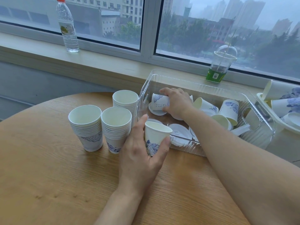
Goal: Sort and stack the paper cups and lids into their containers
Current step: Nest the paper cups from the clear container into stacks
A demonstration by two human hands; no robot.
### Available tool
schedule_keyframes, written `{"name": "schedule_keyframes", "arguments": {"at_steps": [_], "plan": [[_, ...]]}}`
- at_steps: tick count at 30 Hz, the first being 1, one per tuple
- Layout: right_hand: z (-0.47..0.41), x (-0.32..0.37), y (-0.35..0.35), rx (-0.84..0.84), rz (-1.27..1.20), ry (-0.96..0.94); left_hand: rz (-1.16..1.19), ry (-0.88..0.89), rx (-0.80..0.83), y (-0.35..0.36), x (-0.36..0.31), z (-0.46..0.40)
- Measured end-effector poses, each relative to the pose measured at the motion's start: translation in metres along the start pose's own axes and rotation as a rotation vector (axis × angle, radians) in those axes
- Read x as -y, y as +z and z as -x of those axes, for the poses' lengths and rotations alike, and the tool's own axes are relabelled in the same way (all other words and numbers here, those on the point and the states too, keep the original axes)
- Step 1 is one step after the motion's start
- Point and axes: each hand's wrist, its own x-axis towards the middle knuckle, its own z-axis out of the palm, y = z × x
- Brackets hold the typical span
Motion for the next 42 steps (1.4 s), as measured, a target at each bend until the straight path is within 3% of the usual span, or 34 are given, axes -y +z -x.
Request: {"name": "schedule_keyframes", "arguments": {"at_steps": [6,11,14,17,25,42], "plan": [[0.020,0.002,-0.011,-0.154,-0.121,-0.019,0.020,0.006,-0.038,0.002,0.000,0.001],[0.082,0.008,-0.032,-0.332,-0.670,-0.001,0.046,-0.011,-0.055,0.003,0.002,0.002],[0.127,0.019,-0.037,-0.308,-0.944,-0.033,0.039,0.008,-0.058,0.004,0.002,0.003],[0.154,0.024,-0.032,-0.259,-1.063,-0.077,0.017,0.081,-0.045,0.006,0.003,0.004],[0.169,0.029,-0.010,-0.261,-1.148,-0.060,0.038,0.158,-0.029,0.008,0.006,0.004],[0.188,0.022,-0.001,-0.246,-0.939,-0.067,0.092,0.125,-0.051,0.008,0.005,0.002]]}}
